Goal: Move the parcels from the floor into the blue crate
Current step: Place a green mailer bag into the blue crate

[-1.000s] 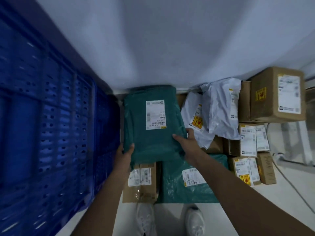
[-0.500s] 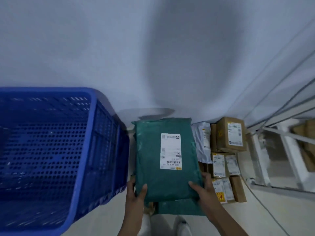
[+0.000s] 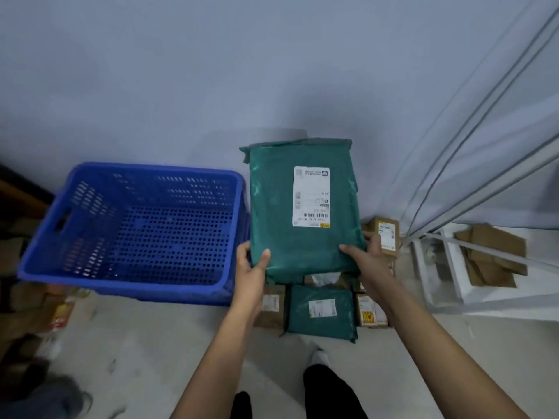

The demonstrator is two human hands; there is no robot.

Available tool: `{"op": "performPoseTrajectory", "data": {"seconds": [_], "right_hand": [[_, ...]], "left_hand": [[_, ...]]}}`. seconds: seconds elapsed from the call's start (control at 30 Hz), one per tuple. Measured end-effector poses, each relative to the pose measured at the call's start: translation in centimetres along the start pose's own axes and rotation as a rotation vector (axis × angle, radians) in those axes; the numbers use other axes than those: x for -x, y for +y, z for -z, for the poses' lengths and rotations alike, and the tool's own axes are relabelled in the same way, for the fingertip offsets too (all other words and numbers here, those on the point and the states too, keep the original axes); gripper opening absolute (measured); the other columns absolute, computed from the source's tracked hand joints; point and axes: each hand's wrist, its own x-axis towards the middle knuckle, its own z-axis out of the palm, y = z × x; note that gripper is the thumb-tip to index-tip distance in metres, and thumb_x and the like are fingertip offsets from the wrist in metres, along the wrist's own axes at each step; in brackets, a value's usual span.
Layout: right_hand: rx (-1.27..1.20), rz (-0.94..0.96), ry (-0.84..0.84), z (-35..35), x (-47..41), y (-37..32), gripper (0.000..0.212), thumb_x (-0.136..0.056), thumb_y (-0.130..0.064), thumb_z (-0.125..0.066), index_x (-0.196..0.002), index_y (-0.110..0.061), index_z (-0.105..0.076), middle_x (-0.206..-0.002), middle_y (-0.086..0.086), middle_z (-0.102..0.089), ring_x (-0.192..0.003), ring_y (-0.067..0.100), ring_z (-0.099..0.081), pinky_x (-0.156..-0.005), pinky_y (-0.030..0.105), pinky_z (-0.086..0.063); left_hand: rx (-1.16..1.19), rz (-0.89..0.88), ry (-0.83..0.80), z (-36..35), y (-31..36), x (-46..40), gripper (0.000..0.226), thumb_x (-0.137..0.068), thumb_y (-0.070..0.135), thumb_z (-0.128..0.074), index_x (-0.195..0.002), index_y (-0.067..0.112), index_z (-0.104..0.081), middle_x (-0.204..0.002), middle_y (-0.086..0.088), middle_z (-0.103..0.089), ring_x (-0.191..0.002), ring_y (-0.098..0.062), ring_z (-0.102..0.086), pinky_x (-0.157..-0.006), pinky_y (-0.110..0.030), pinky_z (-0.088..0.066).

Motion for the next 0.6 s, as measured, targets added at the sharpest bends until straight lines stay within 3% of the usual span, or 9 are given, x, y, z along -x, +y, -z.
{"op": "performPoseTrajectory", "data": {"seconds": [0.13, 0.27, 0.43, 0.5, 0.6], "right_hand": [[0.013, 0.081, -0.046, -7.4, 4.4, -1.6, 0.062, -0.082, -0.022, -0.075, -0.128, -0.022, -0.034, -0.118, 0.001, -0.056, -0.103, 0.017, -0.061, -0.084, 0.034, -0.056], [0.091, 0.113, -0.108, -16.6, 7.7, -0.7, 0.088, -0.054, -0.054, -0.084, -0.13, -0.037, -0.044, -0.129, 0.002, -0.056, -0.112, 0.024, -0.061, -0.091, 0.047, -0.054], [0.001, 0.109, -0.211, -27.5, 11.0, 0.4, 0.064, -0.074, -0.027, -0.078, -0.13, -0.025, -0.046, -0.125, 0.006, -0.062, -0.111, 0.027, -0.063, -0.089, 0.045, -0.055], [0.009, 0.09, -0.249, -31.0, 11.4, 0.9, 0.064, -0.077, -0.02, -0.076, -0.132, -0.02, -0.045, -0.124, 0.008, -0.062, -0.111, 0.028, -0.063, -0.09, 0.043, -0.055], [0.047, 0.076, -0.293, -35.9, 11.0, 1.7, 0.064, -0.078, -0.022, -0.076, -0.134, -0.023, -0.044, -0.127, 0.006, -0.058, -0.111, 0.025, -0.062, -0.093, 0.042, -0.054]], "left_hand": [[0.025, -0.072, -0.019, 7.2, 4.9, 1.4, 0.023, -0.094, 0.013, -0.056, -0.114, 0.018, -0.046, -0.109, 0.001, -0.061, -0.094, -0.018, -0.062, -0.081, -0.037, -0.053], [-0.029, -0.104, -0.002, 17.0, 8.8, 2.0, 0.027, -0.093, 0.018, -0.058, -0.116, 0.019, -0.045, -0.108, 0.005, -0.059, -0.095, -0.022, -0.061, -0.071, -0.04, -0.053], [-0.024, -0.078, 0.054, 28.1, 11.1, 1.2, 0.024, -0.094, 0.016, -0.057, -0.112, 0.018, -0.042, -0.106, 0.0, -0.056, -0.086, -0.024, -0.06, -0.051, -0.034, -0.049], [0.007, -0.062, 0.09, 31.7, 11.4, 0.8, 0.022, -0.094, 0.014, -0.056, -0.11, 0.016, -0.041, -0.105, -0.001, -0.055, -0.081, -0.023, -0.06, -0.046, -0.033, -0.048], [0.078, -0.034, 0.15, 36.1, 11.6, -0.4, 0.022, -0.094, 0.01, -0.054, -0.11, 0.014, -0.039, -0.101, 0.001, -0.055, -0.081, -0.018, -0.057, -0.054, -0.035, -0.046]]}}
